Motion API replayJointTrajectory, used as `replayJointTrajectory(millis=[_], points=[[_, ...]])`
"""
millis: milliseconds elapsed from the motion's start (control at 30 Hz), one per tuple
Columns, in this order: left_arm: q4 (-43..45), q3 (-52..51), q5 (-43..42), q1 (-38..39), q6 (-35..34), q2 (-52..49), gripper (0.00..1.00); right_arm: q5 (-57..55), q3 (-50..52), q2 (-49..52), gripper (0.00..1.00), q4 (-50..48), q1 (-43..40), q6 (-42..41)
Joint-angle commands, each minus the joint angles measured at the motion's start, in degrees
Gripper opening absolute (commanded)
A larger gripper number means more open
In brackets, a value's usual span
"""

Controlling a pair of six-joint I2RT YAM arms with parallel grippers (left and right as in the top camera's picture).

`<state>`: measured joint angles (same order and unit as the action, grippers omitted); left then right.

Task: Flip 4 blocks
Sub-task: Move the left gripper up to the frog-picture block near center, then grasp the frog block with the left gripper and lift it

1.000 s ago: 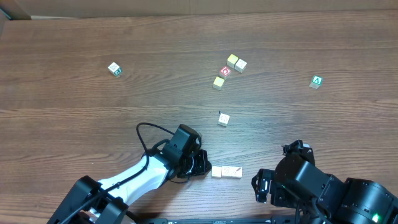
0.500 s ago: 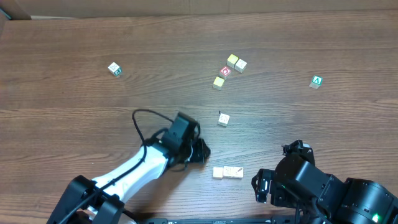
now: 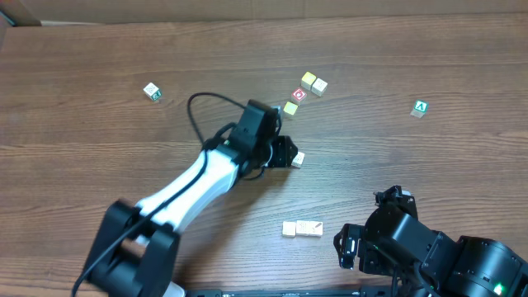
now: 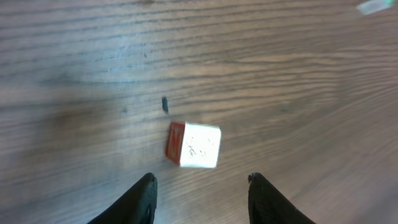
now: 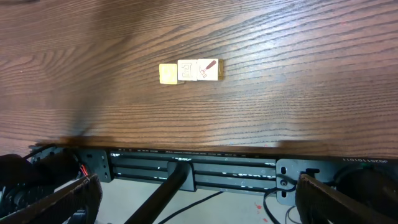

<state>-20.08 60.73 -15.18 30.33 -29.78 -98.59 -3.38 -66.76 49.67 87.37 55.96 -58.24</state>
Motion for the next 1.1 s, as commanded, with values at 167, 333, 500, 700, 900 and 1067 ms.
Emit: replayJointTrajectory(millis=[167,333,500,700,900,1067], points=[[-5.7,11.8,-2.7,-0.2,9.4,-13.4,0.41,-0.6,-0.8,-0.3,1.0,-0.3,0.2,0.2],[-6.5,13.4,-4.0,-0.1,10.5,-15.6,0.4,-0.6,-0.8,-0.3,1.0,-0.3,0.2,0.2],[-6.8,13.4,-6.4,0.1,13.6,-15.6,0.41,-0.6,-0.8,-0.3,1.0,-0.3,0.2,0.2],[-8.2,13.4,-6.9,1.1,15.9,-15.6,0.42,-0.5,-0.8,-0.3,1.0,-0.3,0.2,0.2],[-8.7,13.4,-6.9,1.2,15.8,-15.6,0.33,-0.3,-0.8,-0.3,1.0,-0.3,0.2,0.1],[-8.9,13.4,-6.6,1.2,15.2,-15.6,0.16,-0.3,-0.8,-0.3,1.0,-0.3,0.2,0.2]])
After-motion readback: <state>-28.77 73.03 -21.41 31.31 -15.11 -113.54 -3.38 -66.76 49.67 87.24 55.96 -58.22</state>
